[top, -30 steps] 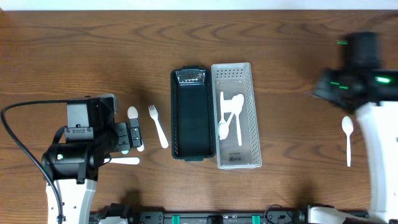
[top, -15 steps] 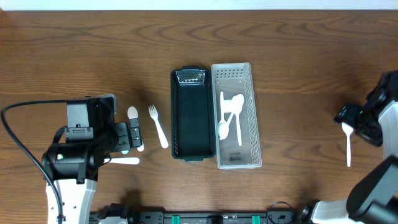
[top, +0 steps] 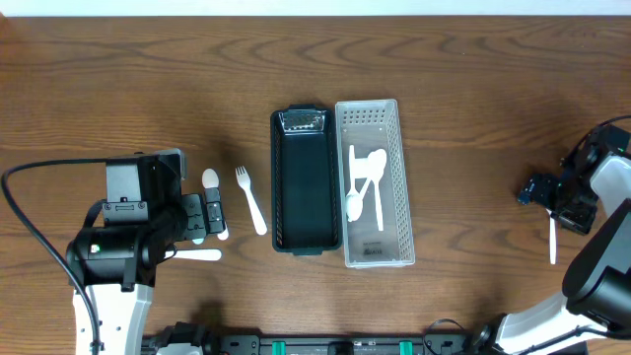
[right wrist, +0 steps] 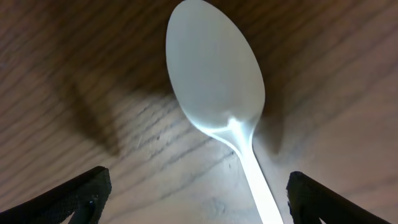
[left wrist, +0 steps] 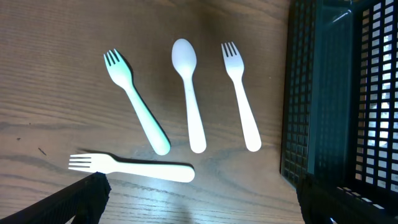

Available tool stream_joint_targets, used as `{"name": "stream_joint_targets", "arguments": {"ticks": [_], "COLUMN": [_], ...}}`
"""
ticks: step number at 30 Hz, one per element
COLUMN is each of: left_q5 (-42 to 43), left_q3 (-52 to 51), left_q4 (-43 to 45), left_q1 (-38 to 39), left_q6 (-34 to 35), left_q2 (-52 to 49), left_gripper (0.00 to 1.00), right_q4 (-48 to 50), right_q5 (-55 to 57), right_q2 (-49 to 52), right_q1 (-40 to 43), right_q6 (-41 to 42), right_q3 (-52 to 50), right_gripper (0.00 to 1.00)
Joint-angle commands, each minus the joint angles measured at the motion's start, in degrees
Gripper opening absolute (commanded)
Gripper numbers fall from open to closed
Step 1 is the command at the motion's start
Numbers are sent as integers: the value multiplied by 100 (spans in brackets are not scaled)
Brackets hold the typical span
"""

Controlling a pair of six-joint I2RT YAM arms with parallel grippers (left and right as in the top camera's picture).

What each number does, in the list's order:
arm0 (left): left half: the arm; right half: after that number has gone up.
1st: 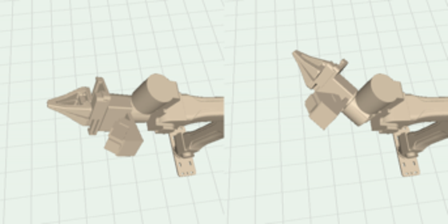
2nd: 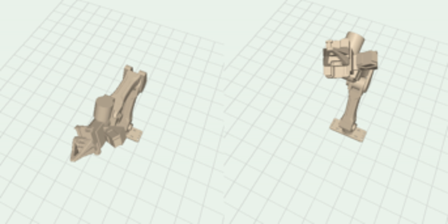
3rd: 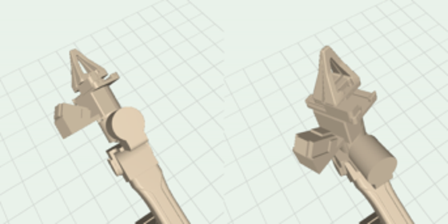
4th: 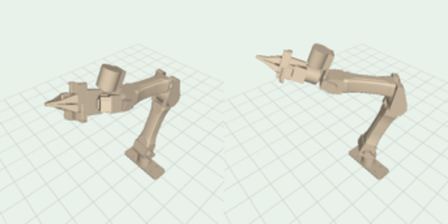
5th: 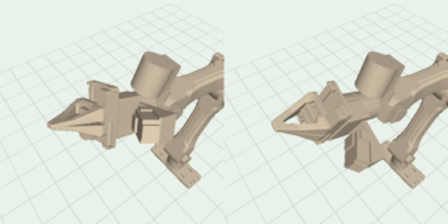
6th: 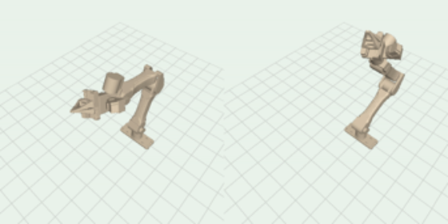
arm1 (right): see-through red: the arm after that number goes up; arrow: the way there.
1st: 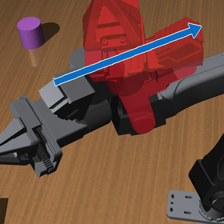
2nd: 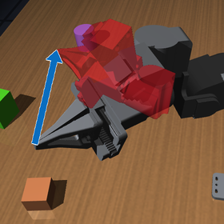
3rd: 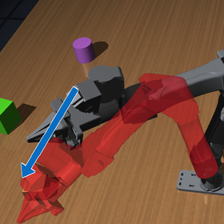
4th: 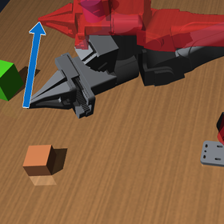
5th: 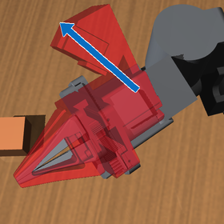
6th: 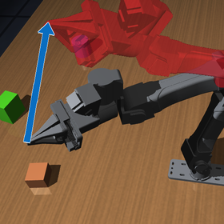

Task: Pack container
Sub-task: 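Grasp the last white spoon on the right with the right gripper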

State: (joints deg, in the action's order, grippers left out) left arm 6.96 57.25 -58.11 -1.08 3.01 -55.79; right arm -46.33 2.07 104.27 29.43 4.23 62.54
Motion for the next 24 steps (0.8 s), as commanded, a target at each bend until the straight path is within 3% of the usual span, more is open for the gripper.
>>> {"name": "stream_joint_targets", "arguments": {"ticks": [1, 8, 13, 19, 24], "left_q5": [11, 9, 9, 9, 9], "left_q3": [98, 98, 98, 98, 98], "left_q4": [-15, -15, -13, -13, -13], "left_q1": [-24, -24, -24, -24, -24], "left_q6": [31, 31, 31, 31, 31], "left_q2": [-11, -11, -11, -11, -11], "left_gripper": [98, 98, 98, 98, 98], "right_q4": [52, 101, 116, 122, 140], "right_q5": [-37, -44, -50, -136, -278], "right_q2": [131, 278, 289, 289, 289], "right_q1": [66, 66, 66, 66, 61], "right_q6": [-94, -92, -92, -92, -92], "right_q3": [0, -9, -11, -11, -11], "right_gripper": [93, 93, 87, 64, 52]}}
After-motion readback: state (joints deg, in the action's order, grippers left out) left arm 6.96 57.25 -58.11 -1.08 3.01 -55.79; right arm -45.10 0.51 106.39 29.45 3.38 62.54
